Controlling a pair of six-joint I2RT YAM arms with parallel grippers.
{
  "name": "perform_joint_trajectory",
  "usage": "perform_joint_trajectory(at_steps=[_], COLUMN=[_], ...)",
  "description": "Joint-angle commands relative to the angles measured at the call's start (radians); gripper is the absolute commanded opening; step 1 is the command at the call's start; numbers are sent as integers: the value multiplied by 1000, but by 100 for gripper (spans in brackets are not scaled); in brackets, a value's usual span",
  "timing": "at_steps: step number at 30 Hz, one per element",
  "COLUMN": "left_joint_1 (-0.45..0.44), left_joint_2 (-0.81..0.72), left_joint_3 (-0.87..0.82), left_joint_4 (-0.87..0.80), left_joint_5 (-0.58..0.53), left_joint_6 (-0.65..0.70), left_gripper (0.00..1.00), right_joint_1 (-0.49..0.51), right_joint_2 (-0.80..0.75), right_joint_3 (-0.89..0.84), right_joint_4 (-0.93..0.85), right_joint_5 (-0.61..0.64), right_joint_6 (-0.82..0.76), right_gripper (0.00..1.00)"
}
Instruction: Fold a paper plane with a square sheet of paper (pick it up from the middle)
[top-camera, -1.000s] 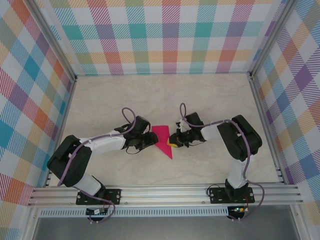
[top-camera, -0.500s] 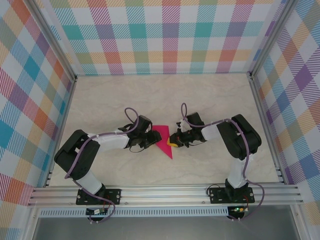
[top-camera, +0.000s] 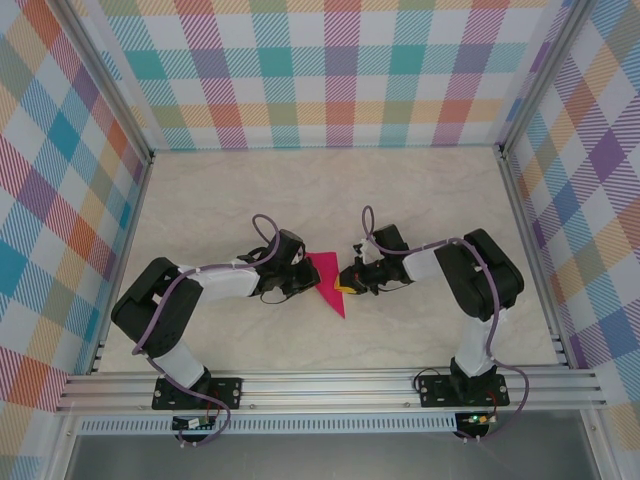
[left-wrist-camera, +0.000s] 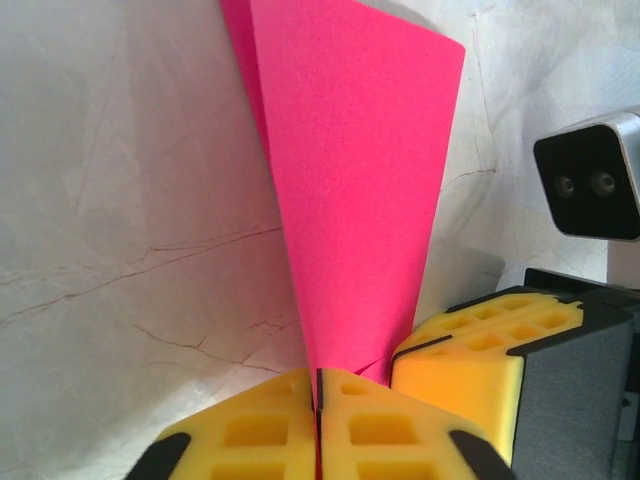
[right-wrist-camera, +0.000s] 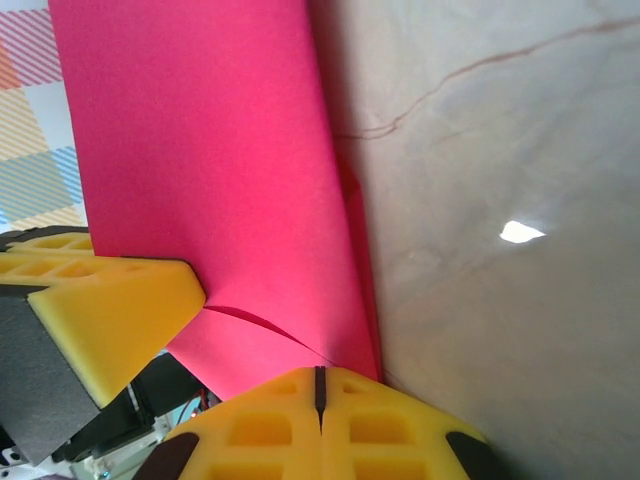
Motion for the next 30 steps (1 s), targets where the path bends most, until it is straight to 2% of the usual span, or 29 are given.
perform_joint_trajectory(at_steps=[1, 7, 11, 15, 18, 23, 30], left_joint_1=[16, 16, 16, 17, 17, 17, 18], left_joint_2=[-16, -42, -54, -48, -32, -26, -28], left_joint_3=[29, 38, 59, 75, 86, 83, 89], left_joint_4=[-32, -53, -85, -97, -107, -99, -110], left_joint_5=[-5, -3, -2, 10, 18, 21, 23], left_joint_6=[-2, -40, -47, -47, -53, -63, -59], left_gripper=[0, 0, 0, 0, 0, 0, 0], right_joint_1=[-8, 3, 88, 220, 271, 380, 483], right_joint_2=[-81, -263, -368, -453, -518, -551, -480], right_joint_3=[-10, -55, -68, -117, -196, -239, -220], right_joint_4=[-91, -175, -267, -241, -148, -88, 8], right_joint_5=[91, 245, 417, 605, 663, 745, 889], right_joint_6=[-53, -151, -275, -365, -399, -491, -552], right_gripper=[5, 20, 29, 28, 30, 35, 43])
